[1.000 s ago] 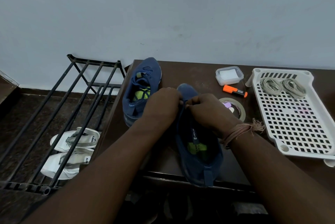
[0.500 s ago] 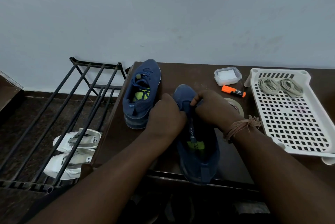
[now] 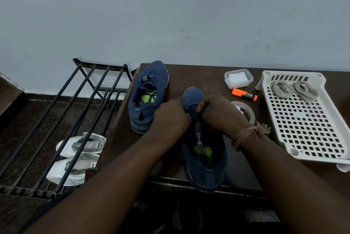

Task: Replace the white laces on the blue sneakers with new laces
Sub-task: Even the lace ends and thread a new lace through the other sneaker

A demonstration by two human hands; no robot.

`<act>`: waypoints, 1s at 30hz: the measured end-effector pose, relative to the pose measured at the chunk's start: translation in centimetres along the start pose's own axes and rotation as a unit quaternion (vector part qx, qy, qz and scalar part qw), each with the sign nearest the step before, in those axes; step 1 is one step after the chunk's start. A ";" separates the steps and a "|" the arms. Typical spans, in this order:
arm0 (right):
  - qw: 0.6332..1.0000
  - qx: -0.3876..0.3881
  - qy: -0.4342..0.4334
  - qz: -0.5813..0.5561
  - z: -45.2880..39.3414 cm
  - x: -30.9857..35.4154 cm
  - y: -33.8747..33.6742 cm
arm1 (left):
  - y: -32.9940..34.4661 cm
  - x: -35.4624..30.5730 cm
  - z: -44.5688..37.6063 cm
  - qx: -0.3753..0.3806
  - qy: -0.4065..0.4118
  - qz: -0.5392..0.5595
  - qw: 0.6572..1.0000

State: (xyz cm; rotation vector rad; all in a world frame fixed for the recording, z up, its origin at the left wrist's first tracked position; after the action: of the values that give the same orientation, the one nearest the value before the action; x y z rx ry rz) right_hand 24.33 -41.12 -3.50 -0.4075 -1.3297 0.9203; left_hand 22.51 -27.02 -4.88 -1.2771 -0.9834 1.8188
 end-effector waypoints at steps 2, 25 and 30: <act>1.000 0.002 -0.002 0.007 -0.2 -0.1 0.3 | 0.1 0.1 -0.3 0.020 -0.007 -0.014 1.000; 0.812 -0.366 -0.077 -0.448 0.6 -0.3 -7.5 | 0.2 1.1 -1.1 0.074 -0.044 0.083 0.993; 0.943 -0.247 -0.070 -0.211 -0.4 0.0 -5.0 | 0.4 1.0 -1.2 0.077 -0.028 0.111 0.990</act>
State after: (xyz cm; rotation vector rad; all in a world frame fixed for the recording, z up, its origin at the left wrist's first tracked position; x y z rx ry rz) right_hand 26.39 -44.03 -0.03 -0.4194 -1.6985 0.2539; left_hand 23.39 -26.12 -5.89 -1.2871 -0.7360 2.0671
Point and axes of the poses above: each hand's wrist, its own z-axis away from the middle knuckle, its own y-axis out of the palm, x = y × z, the point moved 8 cm from there along -z, towards the middle knuckle, and after that the axes turned 5 degrees about -y, right-handed, at the moved point
